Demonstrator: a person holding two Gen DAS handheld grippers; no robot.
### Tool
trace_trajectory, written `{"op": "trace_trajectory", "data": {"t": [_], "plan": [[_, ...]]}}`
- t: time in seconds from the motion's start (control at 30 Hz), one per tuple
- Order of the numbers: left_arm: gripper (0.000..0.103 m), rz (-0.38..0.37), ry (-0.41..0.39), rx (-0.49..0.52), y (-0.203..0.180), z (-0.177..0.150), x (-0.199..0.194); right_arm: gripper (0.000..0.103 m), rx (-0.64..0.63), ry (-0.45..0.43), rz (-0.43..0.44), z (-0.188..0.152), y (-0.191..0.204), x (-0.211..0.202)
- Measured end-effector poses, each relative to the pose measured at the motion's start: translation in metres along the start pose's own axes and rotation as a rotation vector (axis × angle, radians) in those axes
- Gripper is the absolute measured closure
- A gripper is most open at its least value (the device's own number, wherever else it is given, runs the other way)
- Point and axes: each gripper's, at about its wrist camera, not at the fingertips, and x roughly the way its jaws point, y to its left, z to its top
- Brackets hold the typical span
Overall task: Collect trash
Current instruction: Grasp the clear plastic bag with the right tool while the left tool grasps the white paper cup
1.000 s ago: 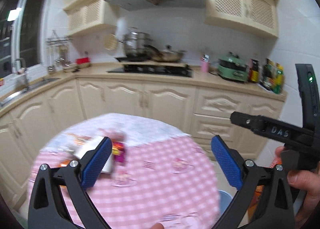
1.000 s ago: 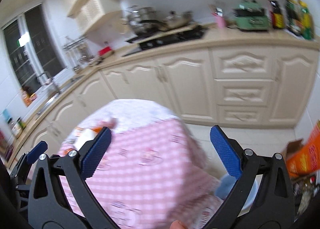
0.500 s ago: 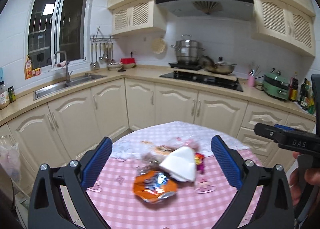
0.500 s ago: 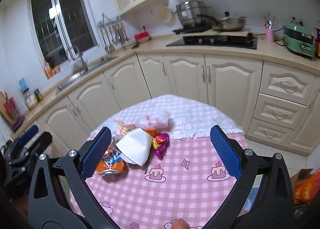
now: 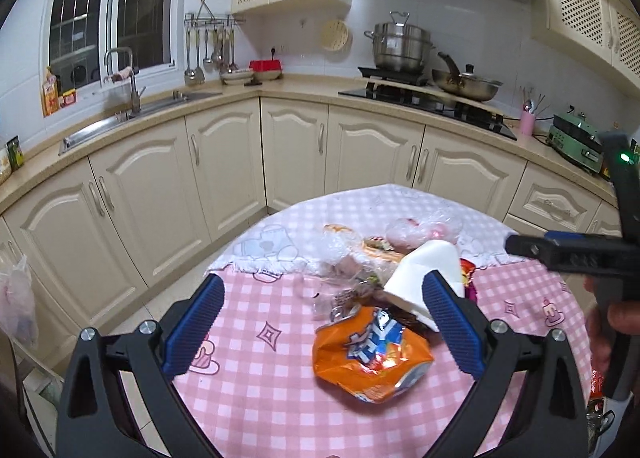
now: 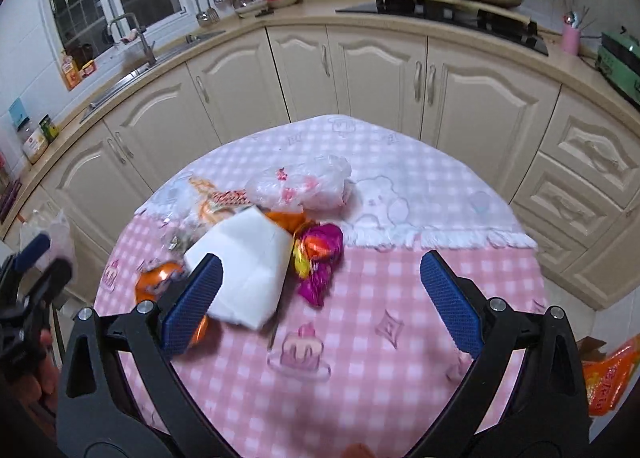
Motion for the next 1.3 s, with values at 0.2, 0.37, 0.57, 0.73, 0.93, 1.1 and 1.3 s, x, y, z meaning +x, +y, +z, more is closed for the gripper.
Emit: {"op": "trace_trajectory", "data": {"t": [0.2,0.37,0.57,0.73,0.93,1.1,1.3], "plan": [[0.006,0.003,0.038,-0.016,0.012,0.005,0.026,0.006,0.065,0.071,0.039,0.039,0.000,0.070],[0.006,0.009,0.063,-0.020,0.013,0.011,0.044,0.031,0.178,0.217,0.103,0.049,-0.014,0.134],[0.006,0.000,0.094,-0.013,0.005,0.013,0.062,0.061,0.182,0.172,0.157,0.044,-0.026,0.121],[0.006,-0.013,0.105,0.013,-0.009,0.015,0.071,0.061,0.195,0.075,0.134,0.038,-0.050,0.082],[0.006,-0.057,0.098,0.075,-0.039,0.018,0.068,0.061,0.198,-0.005,0.115,0.024,-0.073,0.032],[0.006,-0.105,0.152,0.272,-0.093,0.006,0.076,0.061,0.222,-0.032,0.108,0.002,-0.092,0.000],[0.006,-0.073,0.218,0.444,-0.141,-0.012,0.095,0.061,0.250,-0.040,0.097,-0.019,-0.107,-0.018]]}}
